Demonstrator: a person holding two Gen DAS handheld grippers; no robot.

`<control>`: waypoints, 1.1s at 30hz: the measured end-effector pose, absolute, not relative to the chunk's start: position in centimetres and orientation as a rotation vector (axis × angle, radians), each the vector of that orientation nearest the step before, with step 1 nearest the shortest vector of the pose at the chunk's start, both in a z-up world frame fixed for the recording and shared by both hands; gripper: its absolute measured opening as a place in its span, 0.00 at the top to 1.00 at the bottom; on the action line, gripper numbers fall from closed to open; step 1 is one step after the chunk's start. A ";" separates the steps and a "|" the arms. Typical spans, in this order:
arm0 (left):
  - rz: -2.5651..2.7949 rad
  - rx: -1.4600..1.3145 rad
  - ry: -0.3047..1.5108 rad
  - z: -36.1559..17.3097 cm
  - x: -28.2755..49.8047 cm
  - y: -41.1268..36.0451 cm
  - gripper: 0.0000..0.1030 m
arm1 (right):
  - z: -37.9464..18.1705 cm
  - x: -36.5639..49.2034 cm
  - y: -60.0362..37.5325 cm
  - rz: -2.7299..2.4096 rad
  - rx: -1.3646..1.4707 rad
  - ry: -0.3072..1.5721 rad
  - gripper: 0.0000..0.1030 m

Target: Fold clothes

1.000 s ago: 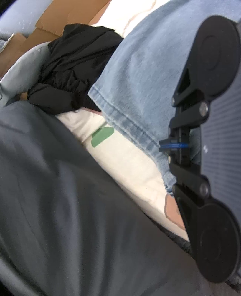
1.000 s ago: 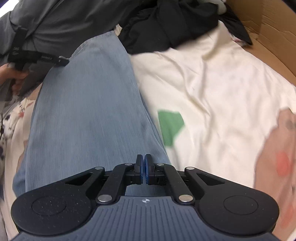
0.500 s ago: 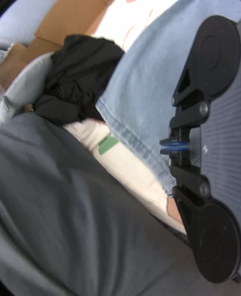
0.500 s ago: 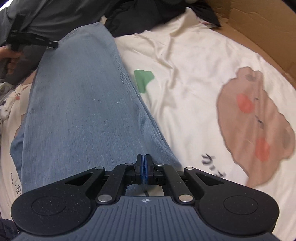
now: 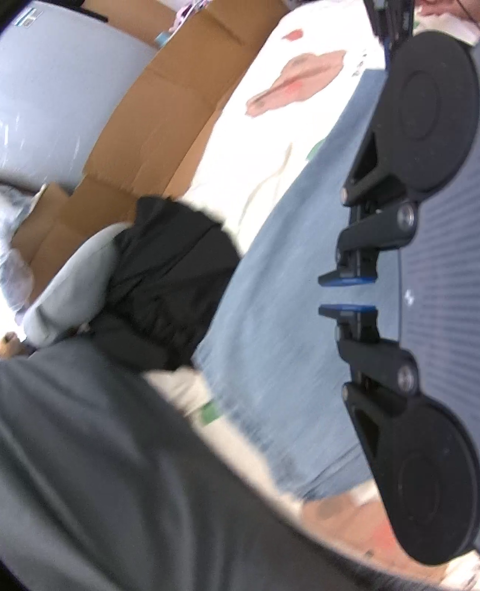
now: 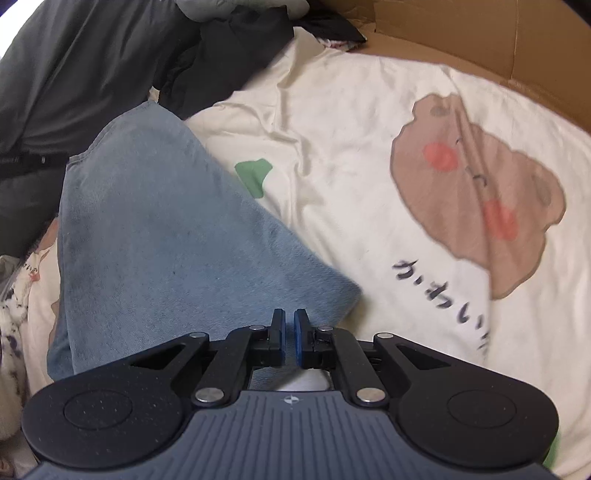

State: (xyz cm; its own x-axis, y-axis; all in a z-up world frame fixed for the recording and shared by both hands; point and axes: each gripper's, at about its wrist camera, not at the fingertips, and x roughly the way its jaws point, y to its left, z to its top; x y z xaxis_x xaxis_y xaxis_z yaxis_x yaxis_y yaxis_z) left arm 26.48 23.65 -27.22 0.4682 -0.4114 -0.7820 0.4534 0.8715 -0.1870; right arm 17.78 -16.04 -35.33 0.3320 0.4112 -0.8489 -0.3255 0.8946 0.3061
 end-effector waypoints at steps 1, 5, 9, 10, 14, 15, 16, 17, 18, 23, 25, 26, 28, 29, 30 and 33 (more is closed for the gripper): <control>-0.542 0.044 0.961 -27.8 25.8 23.3 0.89 | -35.7 17.7 -15.9 0.478 0.093 1.141 0.94; -0.563 0.055 1.040 -30.1 23.1 22.8 0.89 | -36.5 16.9 -15.8 0.464 0.137 1.153 0.94; -0.572 0.092 1.088 -31.5 21.1 23.0 0.89 | -36.5 16.0 -15.4 0.466 0.159 1.160 0.94; -0.576 0.087 1.100 -31.6 20.8 23.1 0.89 | -36.5 15.8 -15.3 0.466 0.165 1.163 0.94; -0.587 0.085 1.134 -32.3 19.4 23.2 0.89 | -36.4 15.3 -14.9 0.466 0.174 1.167 0.94; -0.589 0.087 1.143 -32.6 19.1 23.2 0.89 | -36.3 15.2 -14.8 0.468 0.176 1.169 0.94; -0.591 0.089 1.151 -32.8 18.8 23.2 0.89 | -36.3 15.0 -14.8 0.469 0.175 1.171 0.94; -0.592 0.092 1.161 -33.1 18.5 23.2 0.89 | -36.3 14.8 -14.7 0.469 0.174 1.172 0.94; -0.590 0.106 1.173 -33.4 18.1 23.1 0.89 | -36.2 14.7 -14.8 0.462 0.173 1.173 0.91; -0.593 0.138 1.204 -33.8 16.7 23.5 0.87 | -35.8 14.5 -16.3 0.376 0.225 1.162 0.75; -0.585 0.129 1.213 -33.6 16.6 23.7 0.87 | -35.7 14.5 -17.1 0.335 0.257 1.150 0.56; -0.582 0.125 1.218 -33.4 16.5 23.7 0.84 | -35.8 14.5 -17.5 0.322 0.282 1.145 0.54; -0.575 0.108 1.227 -33.1 16.3 23.9 0.71 | -36.2 14.6 -18.1 0.310 0.336 1.146 0.54; -0.572 0.097 1.232 -32.9 16.2 24.0 0.59 | -36.4 14.6 -18.3 0.309 0.365 1.146 0.54; -0.570 0.090 1.233 -32.8 16.0 24.0 0.54 | -36.7 14.6 -18.5 0.307 0.394 1.145 0.54; -0.558 0.083 1.245 -32.8 15.5 24.0 0.50 | -37.2 14.8 -18.6 0.311 0.458 1.136 0.54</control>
State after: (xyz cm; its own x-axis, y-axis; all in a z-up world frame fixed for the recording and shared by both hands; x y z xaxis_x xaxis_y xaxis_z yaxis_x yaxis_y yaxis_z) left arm 15.53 24.02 -32.75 0.2057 -0.3558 -0.9116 0.4437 0.8642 -0.2372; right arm 14.77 -18.63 -37.25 0.3942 0.4618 -0.7946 -0.0072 0.8661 0.4998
